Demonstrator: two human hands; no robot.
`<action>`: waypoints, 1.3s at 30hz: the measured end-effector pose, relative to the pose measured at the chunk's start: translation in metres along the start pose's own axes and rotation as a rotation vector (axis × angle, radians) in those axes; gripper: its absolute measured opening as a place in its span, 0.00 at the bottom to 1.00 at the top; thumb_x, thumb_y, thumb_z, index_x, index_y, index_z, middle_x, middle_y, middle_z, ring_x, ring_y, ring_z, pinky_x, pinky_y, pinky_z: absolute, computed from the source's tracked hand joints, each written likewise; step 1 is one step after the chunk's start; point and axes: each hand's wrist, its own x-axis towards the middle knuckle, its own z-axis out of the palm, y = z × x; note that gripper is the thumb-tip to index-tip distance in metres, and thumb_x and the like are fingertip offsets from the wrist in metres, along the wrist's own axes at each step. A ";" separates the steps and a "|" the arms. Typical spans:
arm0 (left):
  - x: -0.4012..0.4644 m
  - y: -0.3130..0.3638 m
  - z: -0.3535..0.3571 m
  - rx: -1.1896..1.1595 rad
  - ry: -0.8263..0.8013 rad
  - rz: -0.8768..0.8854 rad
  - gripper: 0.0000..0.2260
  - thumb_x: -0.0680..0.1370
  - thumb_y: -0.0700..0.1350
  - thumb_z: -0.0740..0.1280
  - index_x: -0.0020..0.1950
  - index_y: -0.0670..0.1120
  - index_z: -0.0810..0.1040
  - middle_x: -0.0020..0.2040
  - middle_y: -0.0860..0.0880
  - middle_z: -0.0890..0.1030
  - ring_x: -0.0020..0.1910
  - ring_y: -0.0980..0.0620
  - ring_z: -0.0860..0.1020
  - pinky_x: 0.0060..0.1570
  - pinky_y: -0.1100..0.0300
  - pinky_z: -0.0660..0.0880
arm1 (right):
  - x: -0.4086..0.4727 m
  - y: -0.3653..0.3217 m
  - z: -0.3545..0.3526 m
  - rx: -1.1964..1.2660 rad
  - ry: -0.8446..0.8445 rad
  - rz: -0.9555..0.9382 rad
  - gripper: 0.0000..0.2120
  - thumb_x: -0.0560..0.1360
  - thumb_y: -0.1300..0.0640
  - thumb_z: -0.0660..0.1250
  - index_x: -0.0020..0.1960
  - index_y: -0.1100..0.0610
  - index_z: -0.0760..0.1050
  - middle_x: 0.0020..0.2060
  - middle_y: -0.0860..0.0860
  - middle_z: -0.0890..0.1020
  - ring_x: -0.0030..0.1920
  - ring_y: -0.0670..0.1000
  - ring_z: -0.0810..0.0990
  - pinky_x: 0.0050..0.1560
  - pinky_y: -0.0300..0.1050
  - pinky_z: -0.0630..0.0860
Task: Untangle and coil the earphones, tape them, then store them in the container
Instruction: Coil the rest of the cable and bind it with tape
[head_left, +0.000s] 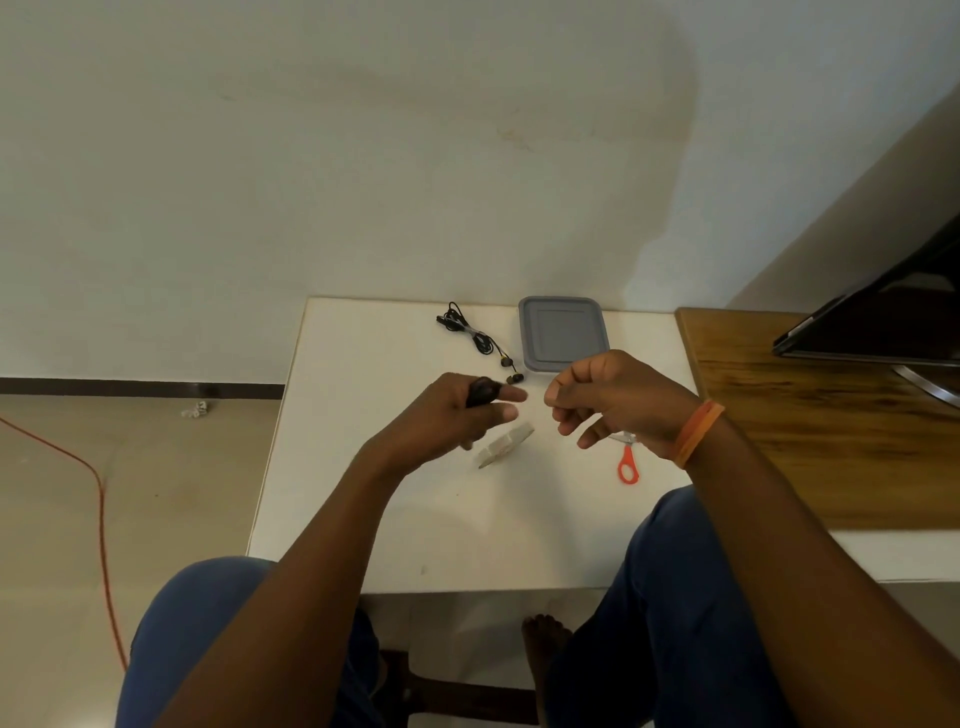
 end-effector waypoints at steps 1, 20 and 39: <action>-0.002 0.007 0.004 -0.053 -0.012 0.030 0.11 0.79 0.46 0.68 0.61 0.49 0.82 0.26 0.58 0.73 0.28 0.60 0.70 0.32 0.66 0.71 | 0.000 -0.001 0.000 -0.024 0.006 -0.003 0.05 0.77 0.58 0.66 0.46 0.59 0.80 0.38 0.55 0.83 0.37 0.51 0.83 0.36 0.43 0.80; -0.002 0.017 0.019 -0.219 0.059 0.031 0.06 0.79 0.43 0.68 0.48 0.40 0.80 0.28 0.53 0.70 0.27 0.56 0.68 0.29 0.67 0.69 | 0.015 0.057 -0.049 -0.231 0.254 0.353 0.18 0.73 0.48 0.71 0.52 0.62 0.76 0.47 0.58 0.82 0.45 0.58 0.81 0.43 0.49 0.80; 0.003 0.002 0.012 -0.844 0.103 -0.161 0.06 0.81 0.45 0.65 0.50 0.45 0.79 0.24 0.50 0.61 0.27 0.54 0.64 0.56 0.33 0.75 | 0.053 0.113 -0.013 -0.762 0.374 0.479 0.18 0.73 0.56 0.72 0.59 0.64 0.74 0.53 0.59 0.81 0.52 0.56 0.81 0.51 0.41 0.76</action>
